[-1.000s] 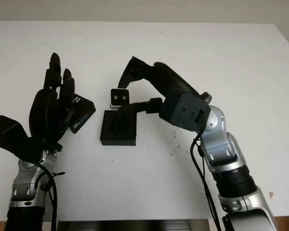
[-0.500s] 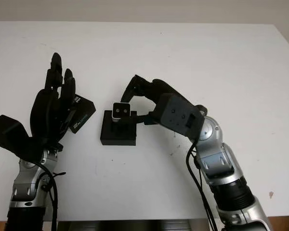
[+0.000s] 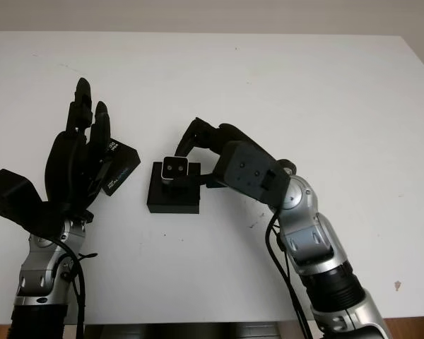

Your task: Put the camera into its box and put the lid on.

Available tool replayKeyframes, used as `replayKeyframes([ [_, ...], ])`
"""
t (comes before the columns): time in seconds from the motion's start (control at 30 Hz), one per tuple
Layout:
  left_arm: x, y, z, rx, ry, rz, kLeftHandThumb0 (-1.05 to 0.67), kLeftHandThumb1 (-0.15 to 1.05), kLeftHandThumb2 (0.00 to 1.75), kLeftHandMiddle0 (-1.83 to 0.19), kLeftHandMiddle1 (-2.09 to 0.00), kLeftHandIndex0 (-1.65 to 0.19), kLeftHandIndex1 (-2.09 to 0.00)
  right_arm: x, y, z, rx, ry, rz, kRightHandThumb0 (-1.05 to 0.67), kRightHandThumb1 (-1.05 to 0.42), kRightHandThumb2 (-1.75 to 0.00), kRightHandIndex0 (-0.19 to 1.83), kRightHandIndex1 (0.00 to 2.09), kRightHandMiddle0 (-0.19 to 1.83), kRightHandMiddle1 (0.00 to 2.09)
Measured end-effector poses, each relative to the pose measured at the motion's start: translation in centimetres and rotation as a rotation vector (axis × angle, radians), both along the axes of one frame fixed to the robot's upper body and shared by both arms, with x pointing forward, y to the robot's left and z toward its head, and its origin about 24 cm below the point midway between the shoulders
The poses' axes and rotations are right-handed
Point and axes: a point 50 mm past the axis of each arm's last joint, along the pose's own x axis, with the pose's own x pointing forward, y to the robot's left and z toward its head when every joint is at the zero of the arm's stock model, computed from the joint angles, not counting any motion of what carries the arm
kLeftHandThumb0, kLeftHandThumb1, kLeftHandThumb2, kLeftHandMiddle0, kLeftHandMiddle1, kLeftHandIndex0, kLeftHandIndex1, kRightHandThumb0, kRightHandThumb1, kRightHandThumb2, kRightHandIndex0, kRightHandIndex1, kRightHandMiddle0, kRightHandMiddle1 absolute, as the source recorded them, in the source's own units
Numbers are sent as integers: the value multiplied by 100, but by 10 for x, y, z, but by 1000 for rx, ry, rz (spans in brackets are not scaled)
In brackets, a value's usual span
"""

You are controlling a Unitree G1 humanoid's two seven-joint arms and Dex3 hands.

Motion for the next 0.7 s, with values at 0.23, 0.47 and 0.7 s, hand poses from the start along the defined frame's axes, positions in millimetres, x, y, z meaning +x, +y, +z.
replayKeyframes([
  [0.23, 0, 0, 0, -2, 4, 2, -75, 105, 40, 19, 0, 19, 0, 4, 0, -5, -17, 12, 2, -43, -102, -5, 28, 28, 24, 194],
  [0.47, 0, 1, 0, -4, 5, 2, -75, 105, 39, 19, 0, 19, 0, 7, 2, -4, -37, 4, 18, -42, -101, -5, 29, 28, 26, 188],
  [0.7, 0, 1, 0, -4, 5, 2, -76, 105, 39, 19, 0, 19, 0, 8, 1, -6, -46, 6, 25, -43, -101, -5, 29, 28, 27, 187],
])
